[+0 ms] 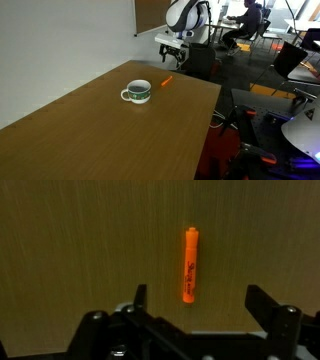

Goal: Put the orange marker in the mug

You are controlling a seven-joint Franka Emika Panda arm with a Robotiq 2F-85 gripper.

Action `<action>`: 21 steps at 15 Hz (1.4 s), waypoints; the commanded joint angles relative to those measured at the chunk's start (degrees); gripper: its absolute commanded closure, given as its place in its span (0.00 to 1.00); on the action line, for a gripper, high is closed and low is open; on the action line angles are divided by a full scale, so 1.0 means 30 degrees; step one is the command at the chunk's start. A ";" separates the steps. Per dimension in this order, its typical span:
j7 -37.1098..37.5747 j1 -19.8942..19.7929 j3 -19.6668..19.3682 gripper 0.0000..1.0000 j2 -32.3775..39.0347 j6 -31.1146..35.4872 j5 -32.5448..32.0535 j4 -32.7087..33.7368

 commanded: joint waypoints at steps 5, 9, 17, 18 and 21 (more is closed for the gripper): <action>0.0629 0.0149 -0.0609 0.00 0.2686 0.0255 0.0152 0.1856; 0.0617 0.0089 -0.0725 0.00 0.3915 0.0201 0.0161 0.2795; 0.0518 0.0111 -0.0718 0.00 0.5917 0.0141 0.0148 0.4194; 0.0533 0.0138 -0.0730 0.00 0.6055 0.0120 0.0146 0.4307; 0.0529 0.0144 -0.0740 0.00 0.6557 0.0044 0.0131 0.4802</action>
